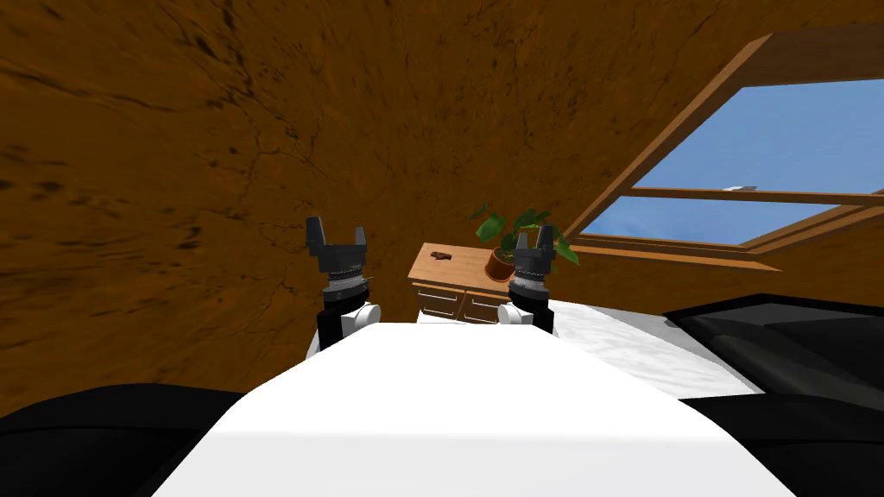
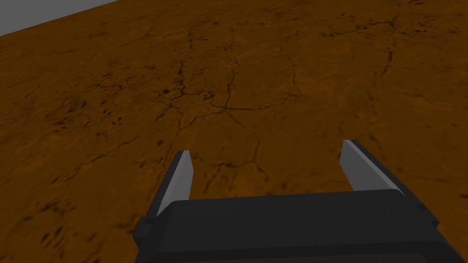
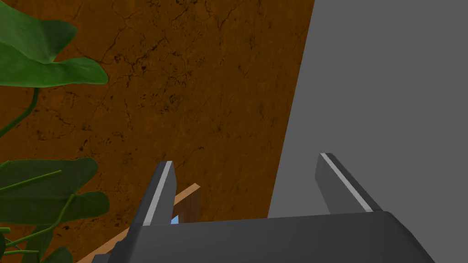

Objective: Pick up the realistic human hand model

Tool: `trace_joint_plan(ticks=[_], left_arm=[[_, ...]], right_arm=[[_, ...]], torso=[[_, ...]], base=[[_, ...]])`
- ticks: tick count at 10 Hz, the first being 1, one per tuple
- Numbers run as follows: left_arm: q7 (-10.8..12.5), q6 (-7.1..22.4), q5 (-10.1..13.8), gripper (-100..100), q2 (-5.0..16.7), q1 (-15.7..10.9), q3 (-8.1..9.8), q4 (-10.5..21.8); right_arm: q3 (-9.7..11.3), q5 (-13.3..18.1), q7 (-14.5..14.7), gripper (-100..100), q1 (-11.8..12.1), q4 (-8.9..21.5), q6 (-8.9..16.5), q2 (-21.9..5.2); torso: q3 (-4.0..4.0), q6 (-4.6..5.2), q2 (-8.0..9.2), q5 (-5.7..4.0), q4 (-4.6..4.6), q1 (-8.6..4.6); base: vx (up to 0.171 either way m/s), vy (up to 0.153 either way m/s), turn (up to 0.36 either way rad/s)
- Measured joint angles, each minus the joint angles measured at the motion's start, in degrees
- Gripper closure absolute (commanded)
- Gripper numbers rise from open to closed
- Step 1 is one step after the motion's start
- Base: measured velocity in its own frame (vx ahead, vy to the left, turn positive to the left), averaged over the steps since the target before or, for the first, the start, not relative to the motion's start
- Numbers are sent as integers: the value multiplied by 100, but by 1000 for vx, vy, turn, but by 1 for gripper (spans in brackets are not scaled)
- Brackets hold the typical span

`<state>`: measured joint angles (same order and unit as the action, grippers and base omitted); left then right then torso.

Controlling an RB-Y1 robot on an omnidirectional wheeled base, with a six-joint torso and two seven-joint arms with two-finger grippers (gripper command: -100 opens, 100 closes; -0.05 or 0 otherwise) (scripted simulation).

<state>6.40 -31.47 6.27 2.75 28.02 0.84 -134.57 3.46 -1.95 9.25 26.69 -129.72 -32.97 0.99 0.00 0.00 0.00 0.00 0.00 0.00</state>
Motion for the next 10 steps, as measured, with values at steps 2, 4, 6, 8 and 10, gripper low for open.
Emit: trace_joint_plan(ticks=[2, 4, 6, 8, 10], left_arm=[[0, 0, 0, 0, 0, 0, 0, 0], [0, 0, 0, 0, 0, -1, 0, 0], [0, 0, 0, 0, 1, -1, 0, 0], [0, 0, 0, 0, 1, -1, 0, 0], [0, 0, 0, 0, 0, 0, 1, 0]], right_arm=[[-11, -43, 40, -100, 31, 70, 41, -250], [-46, -127, 114, -100, 99, 191, 146, -605], [-18, -193, 282, -100, 174, 238, 404, -919], [-72, -270, 362, -100, 160, 397, 540, -1203], [-82, -341, 494, -100, 241, 526, 709, -1482]], torso=[[3, -1, 6, -3, 1, -13], [6, 0, 11, -5, 2, -23], [11, -2, 19, -6, 4, -29], [6, -1, 10, -5, 2, -23], [6, 2, 10, -5, 3, -21]], base=[[-22, -39, 96], [-34, -56, 134], [-44, -62, 131], [-33, -49, 192], [-33, -41, 117]])
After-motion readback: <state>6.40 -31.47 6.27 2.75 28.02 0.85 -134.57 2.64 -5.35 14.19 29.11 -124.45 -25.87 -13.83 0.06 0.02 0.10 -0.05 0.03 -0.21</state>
